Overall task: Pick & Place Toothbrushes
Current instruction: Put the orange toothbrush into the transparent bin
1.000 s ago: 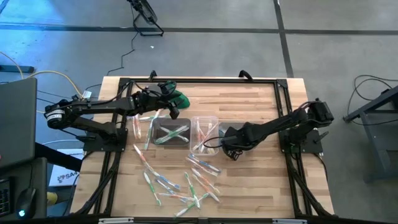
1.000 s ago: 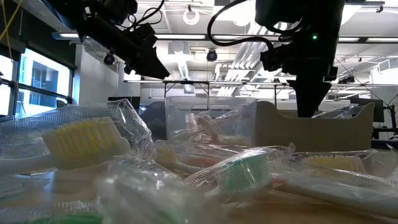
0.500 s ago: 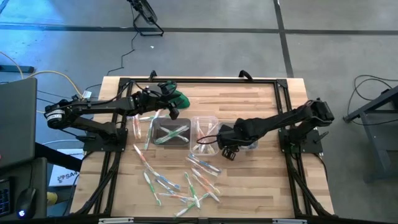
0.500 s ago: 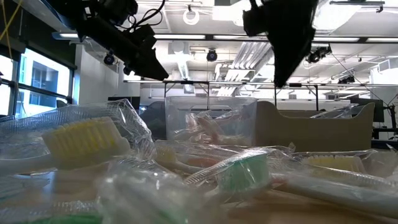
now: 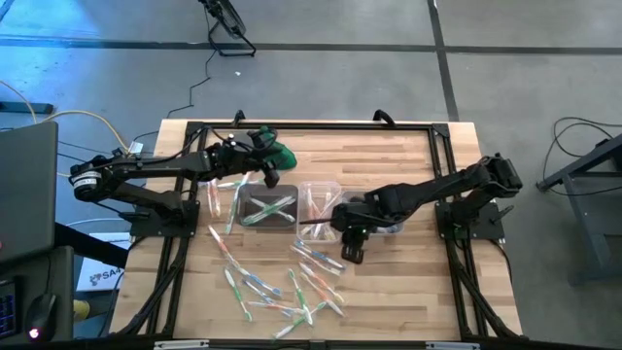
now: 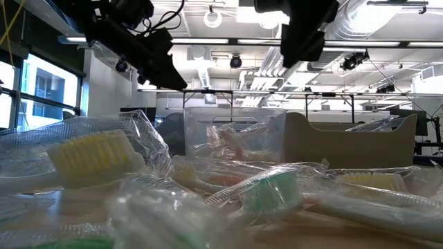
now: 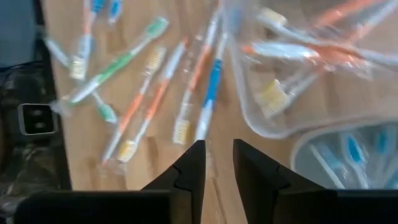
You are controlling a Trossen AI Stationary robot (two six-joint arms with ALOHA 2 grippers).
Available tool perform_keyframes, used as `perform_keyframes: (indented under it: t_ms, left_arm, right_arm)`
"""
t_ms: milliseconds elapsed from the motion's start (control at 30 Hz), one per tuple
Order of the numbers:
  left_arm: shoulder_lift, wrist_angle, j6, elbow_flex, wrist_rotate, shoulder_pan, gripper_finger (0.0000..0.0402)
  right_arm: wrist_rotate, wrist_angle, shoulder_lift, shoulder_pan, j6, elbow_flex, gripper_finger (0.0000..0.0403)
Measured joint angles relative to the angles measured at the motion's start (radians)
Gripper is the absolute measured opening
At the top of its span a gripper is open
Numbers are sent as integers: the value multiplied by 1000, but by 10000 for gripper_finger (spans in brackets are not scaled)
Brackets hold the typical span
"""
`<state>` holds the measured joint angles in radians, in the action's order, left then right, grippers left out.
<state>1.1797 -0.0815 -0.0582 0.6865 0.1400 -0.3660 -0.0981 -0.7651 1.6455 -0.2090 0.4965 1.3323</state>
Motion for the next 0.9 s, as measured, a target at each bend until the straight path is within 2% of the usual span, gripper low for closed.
perform_keyframes:
  t_ms: [200, 400, 900]
  left_arm:
    - [0, 42, -4, 0, -80, 0, 155]
    - [0, 68, -51, 0, -159, 0, 155]
    - [0, 95, -56, 0, -179, 0, 155]
  right_arm:
    - [-6, 76, 10, -29, -75, 0, 70]
    - [3, 148, 41, -66, -83, 0, 70]
    - [203, 229, 204, -177, -81, 0, 76]
